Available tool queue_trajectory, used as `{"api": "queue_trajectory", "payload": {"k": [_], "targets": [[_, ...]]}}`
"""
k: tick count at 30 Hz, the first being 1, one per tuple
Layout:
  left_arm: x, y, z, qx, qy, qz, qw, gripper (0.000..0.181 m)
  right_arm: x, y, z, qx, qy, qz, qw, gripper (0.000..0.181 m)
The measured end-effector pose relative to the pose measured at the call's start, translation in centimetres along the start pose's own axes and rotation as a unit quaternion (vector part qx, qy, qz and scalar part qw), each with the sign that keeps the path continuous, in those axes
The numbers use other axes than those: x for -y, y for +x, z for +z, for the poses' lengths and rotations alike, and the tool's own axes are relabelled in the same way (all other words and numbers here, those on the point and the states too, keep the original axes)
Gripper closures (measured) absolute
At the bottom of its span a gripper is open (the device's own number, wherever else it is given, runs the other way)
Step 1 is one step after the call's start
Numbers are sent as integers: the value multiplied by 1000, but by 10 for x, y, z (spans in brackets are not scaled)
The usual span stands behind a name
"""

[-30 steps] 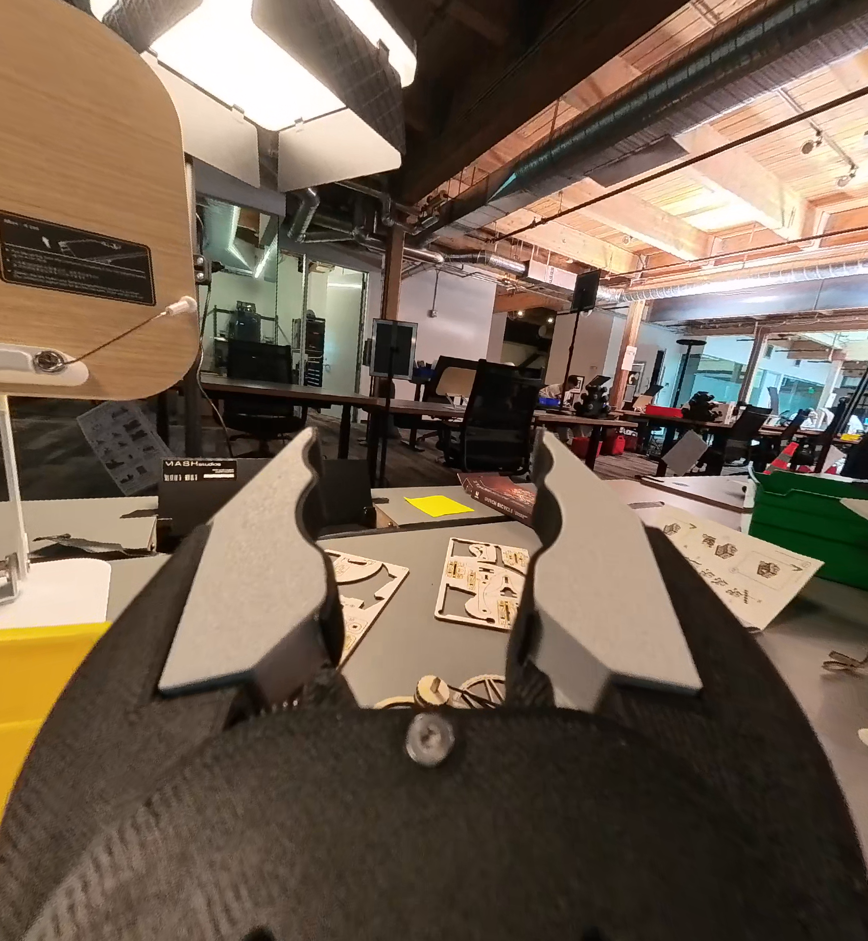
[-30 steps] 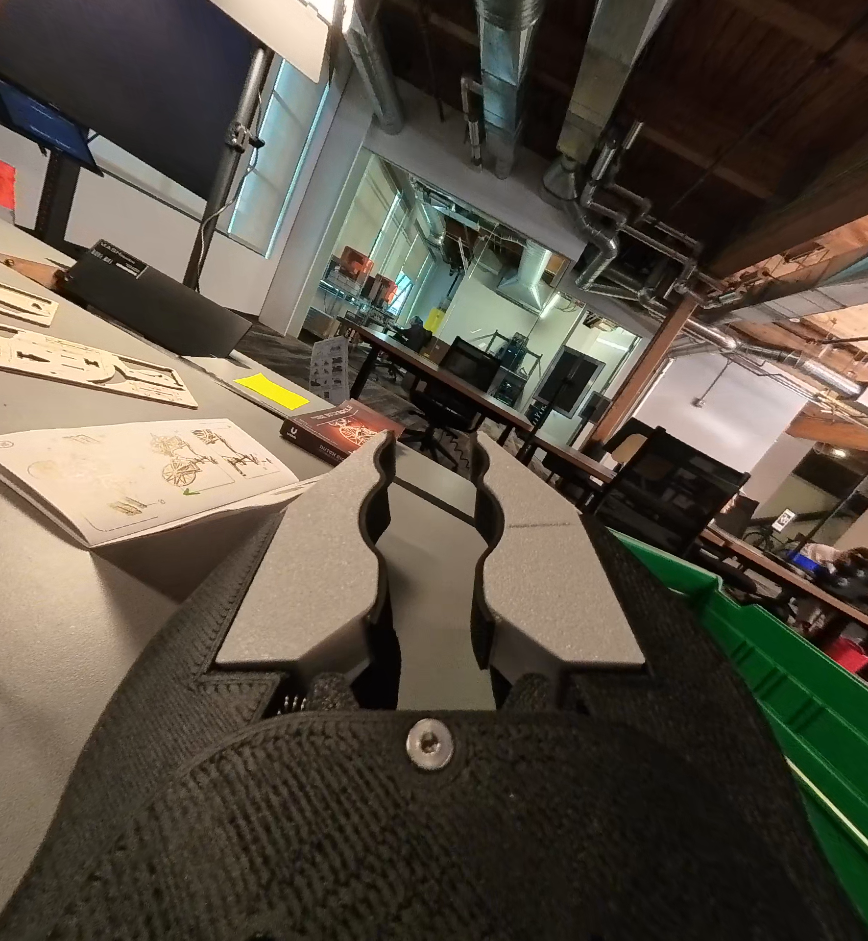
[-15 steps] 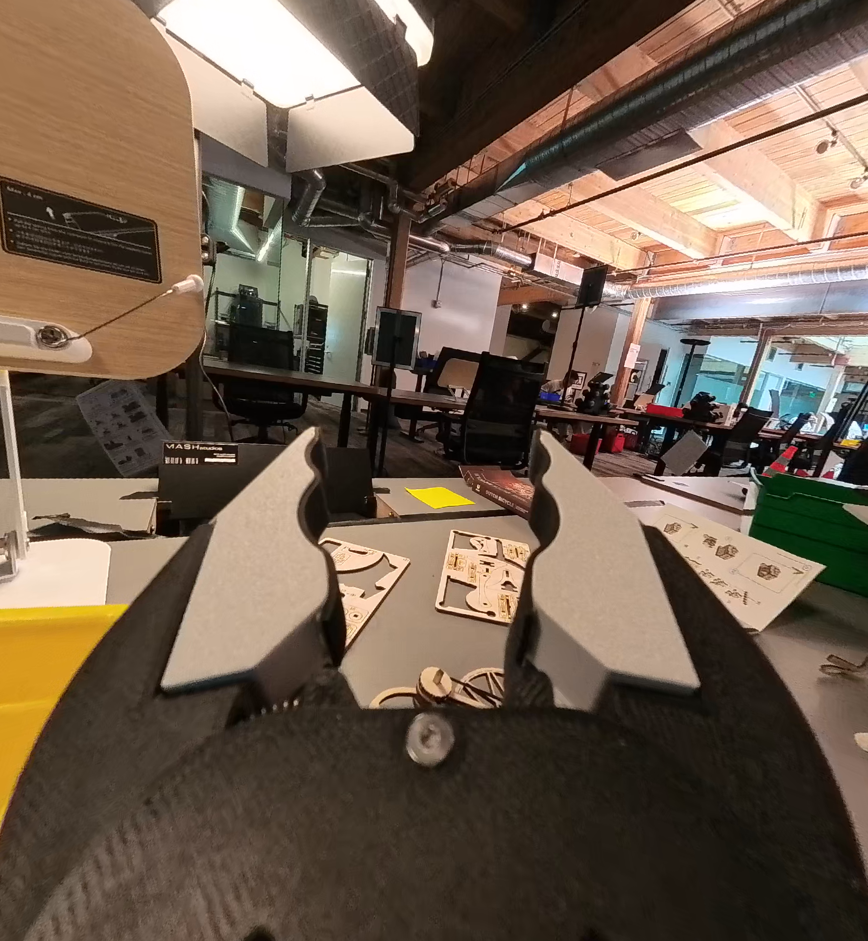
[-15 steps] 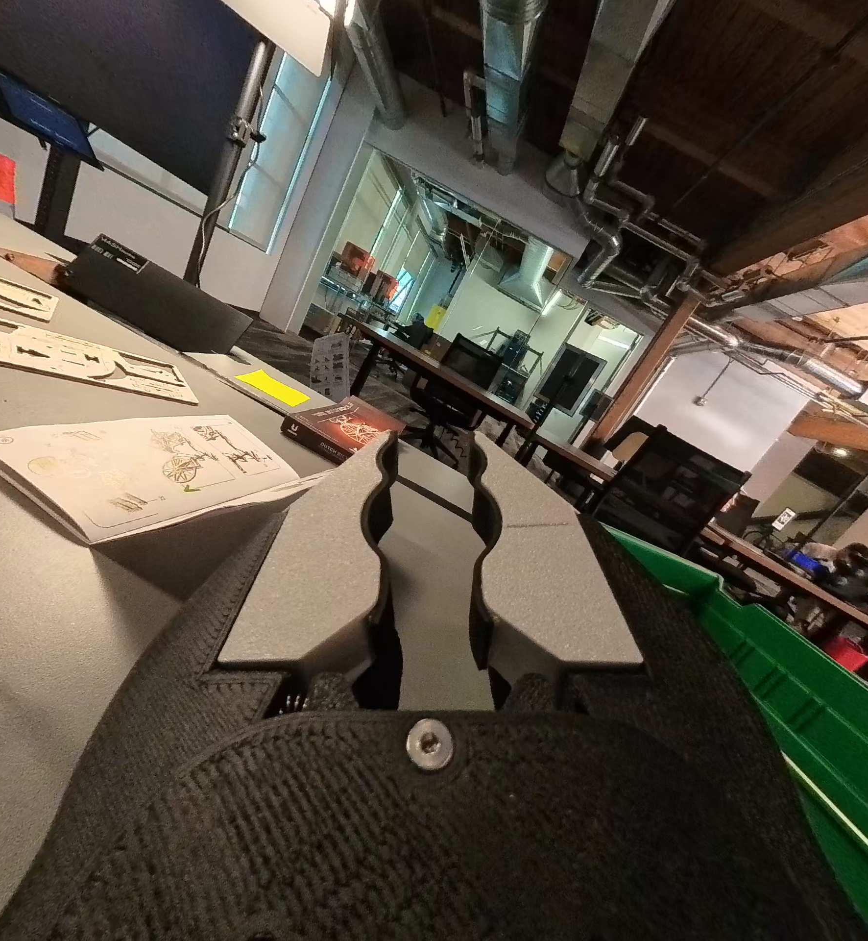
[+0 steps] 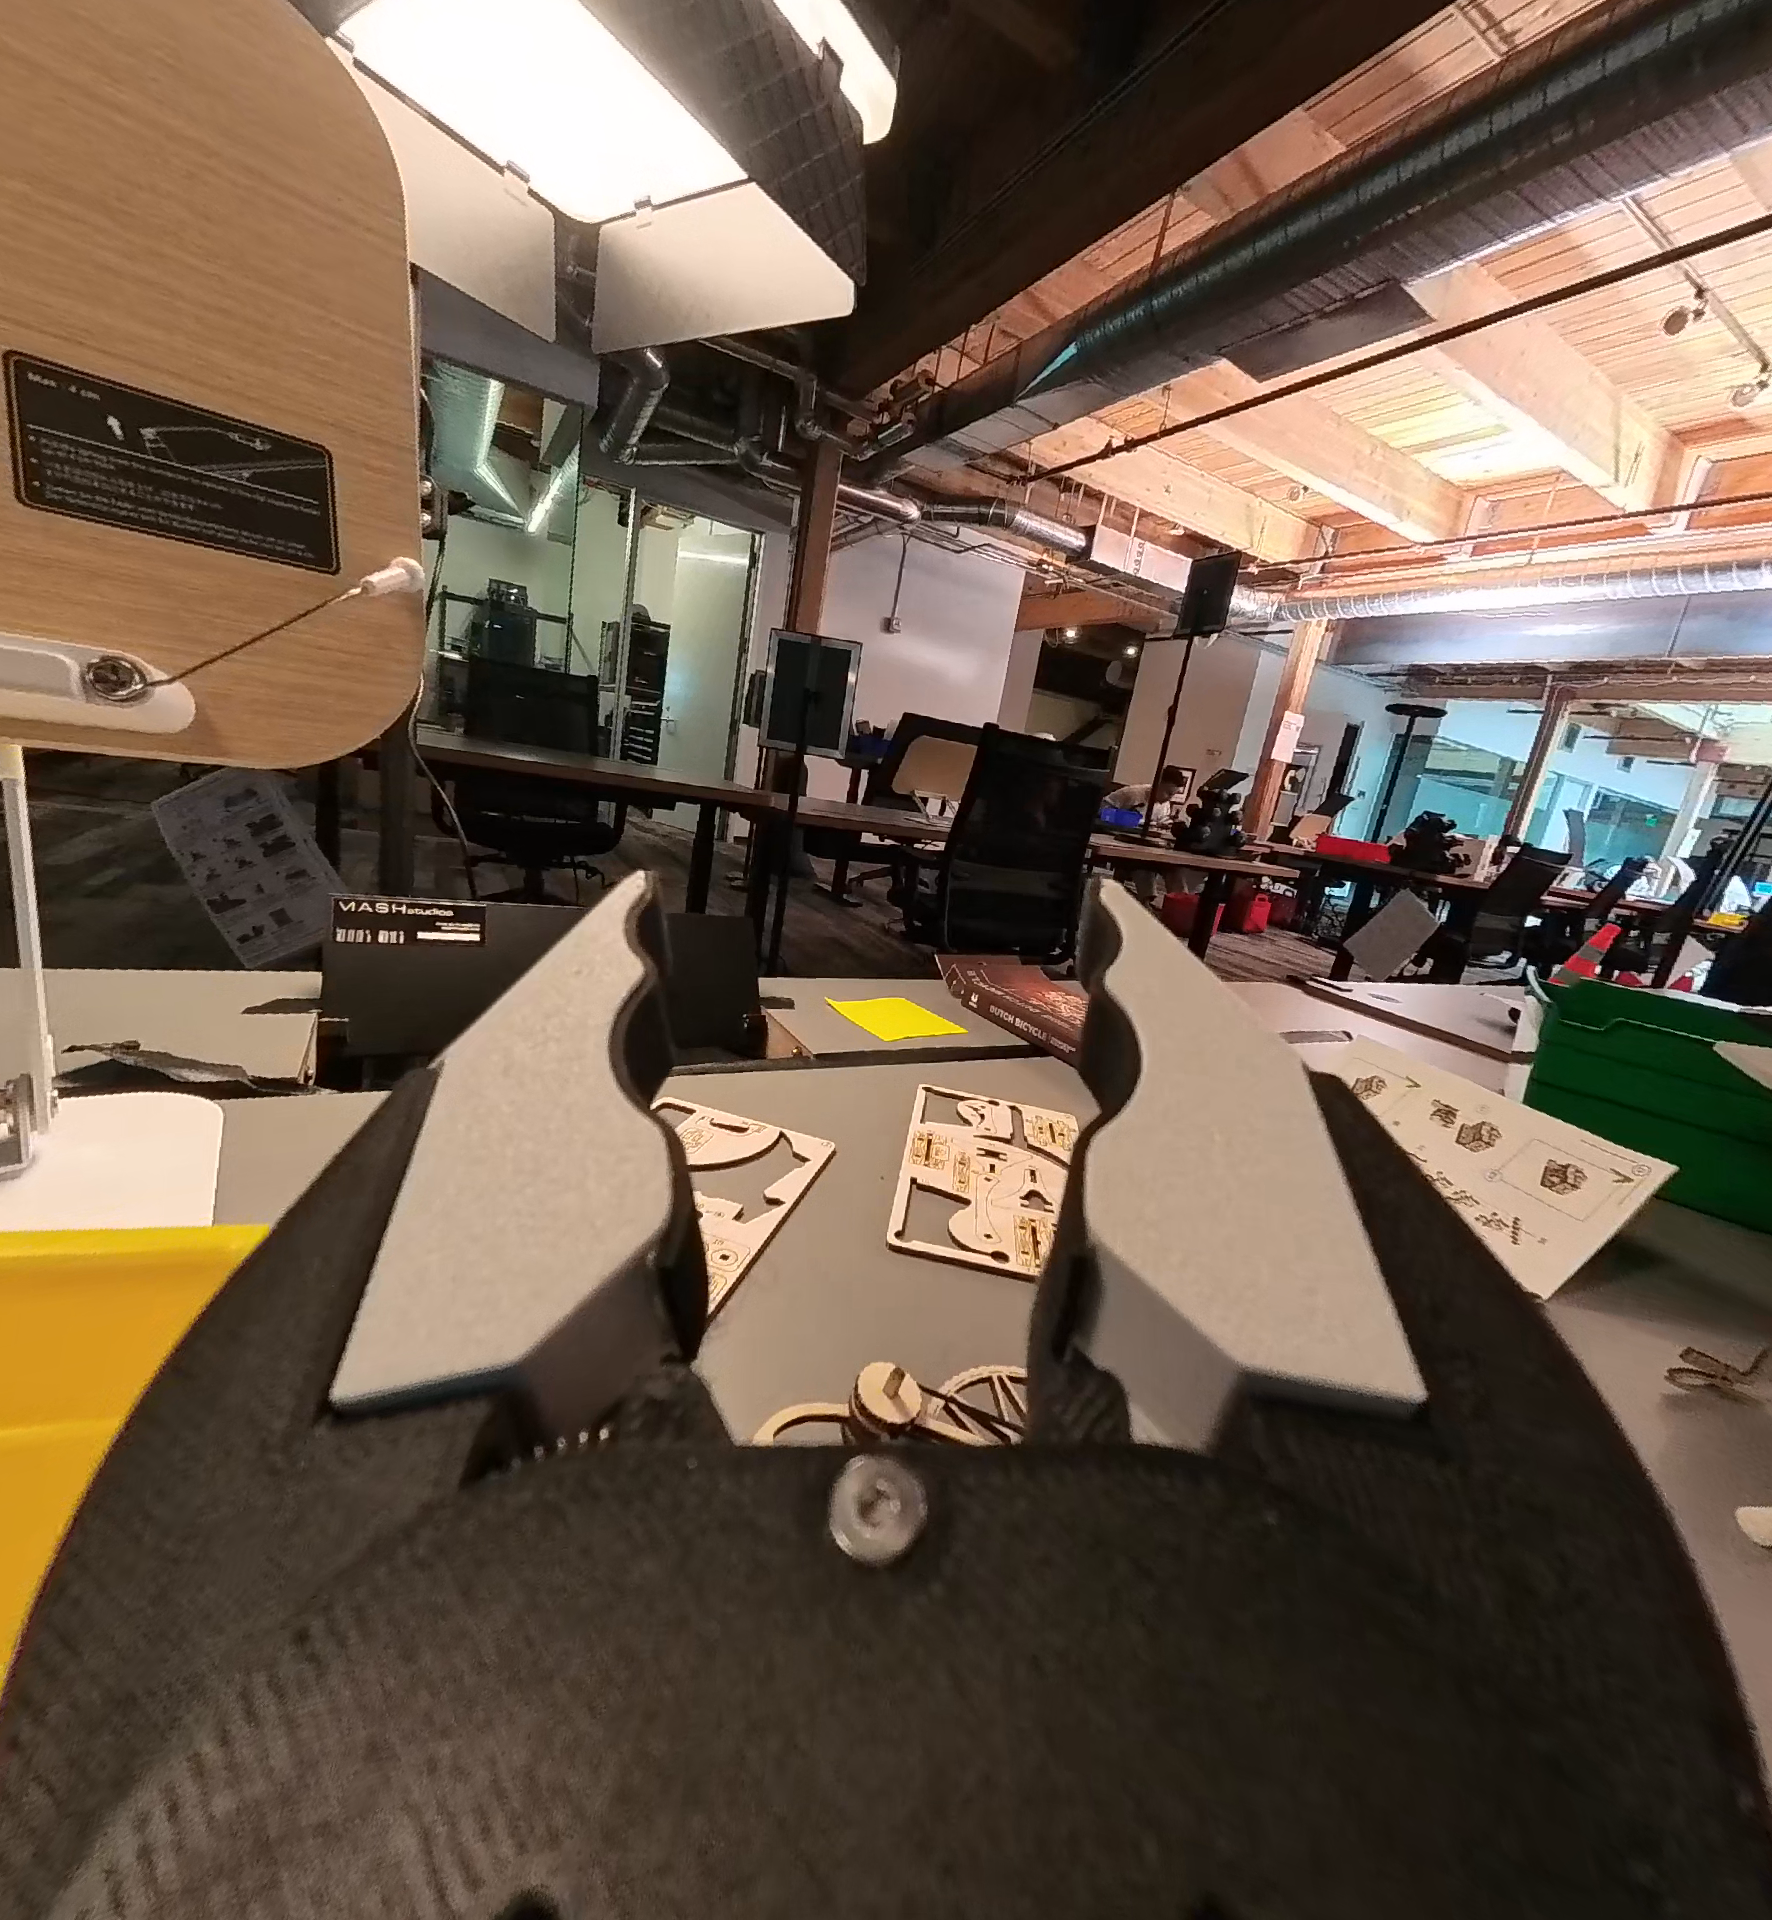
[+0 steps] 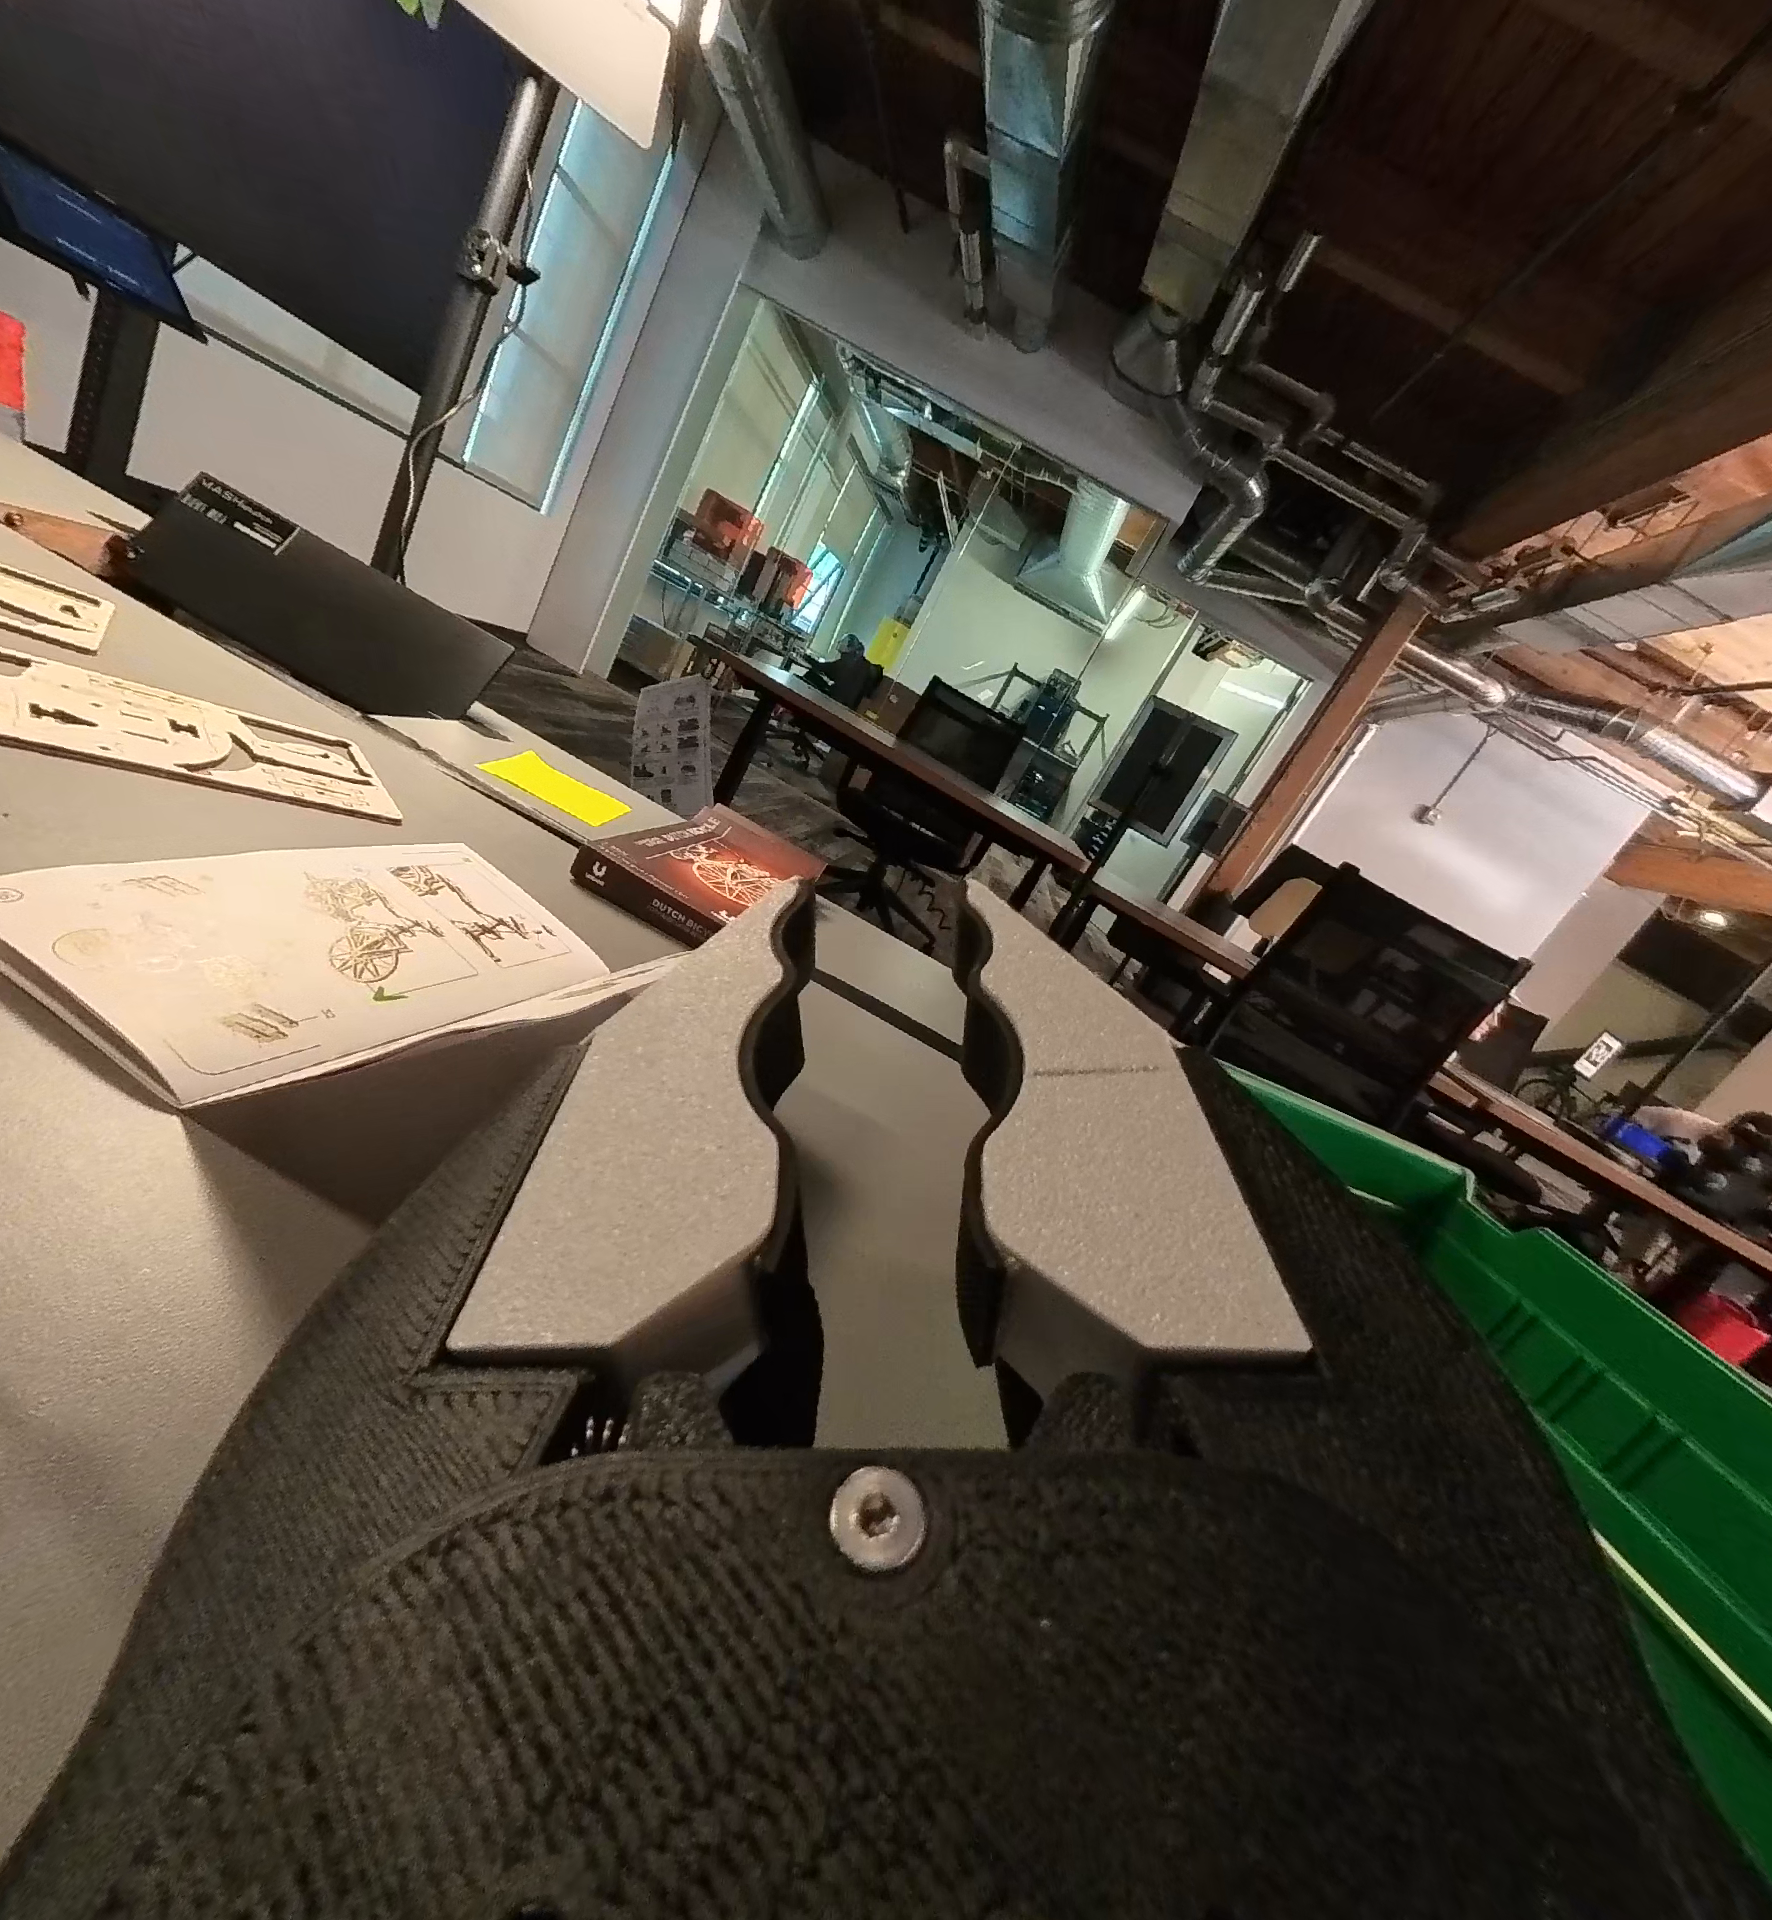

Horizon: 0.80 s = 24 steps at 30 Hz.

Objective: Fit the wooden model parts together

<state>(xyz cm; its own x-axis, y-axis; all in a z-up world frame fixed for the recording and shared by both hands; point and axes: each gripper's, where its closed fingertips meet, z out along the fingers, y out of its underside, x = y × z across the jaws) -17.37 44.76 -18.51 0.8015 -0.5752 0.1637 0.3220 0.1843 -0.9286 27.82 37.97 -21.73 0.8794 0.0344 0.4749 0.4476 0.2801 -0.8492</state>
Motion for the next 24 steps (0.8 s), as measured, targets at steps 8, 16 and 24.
{"api": "queue_trajectory", "payload": {"k": [8, 16, 24], "targets": [[-1, 0, 0, -1, 0, -7, 1000, 104, 0, 0, 0, 0, -1, -1, 1000, 158], [0, 0, 0, 1, 1, -7, 1000, 104, -1, 0, 0, 0, -1, -1, 1000, 158], [-1, 0, 0, 0, 1, -11, 1000, 104, -1, 0, 1, 0, -1, -2, 1000, 158]]}}
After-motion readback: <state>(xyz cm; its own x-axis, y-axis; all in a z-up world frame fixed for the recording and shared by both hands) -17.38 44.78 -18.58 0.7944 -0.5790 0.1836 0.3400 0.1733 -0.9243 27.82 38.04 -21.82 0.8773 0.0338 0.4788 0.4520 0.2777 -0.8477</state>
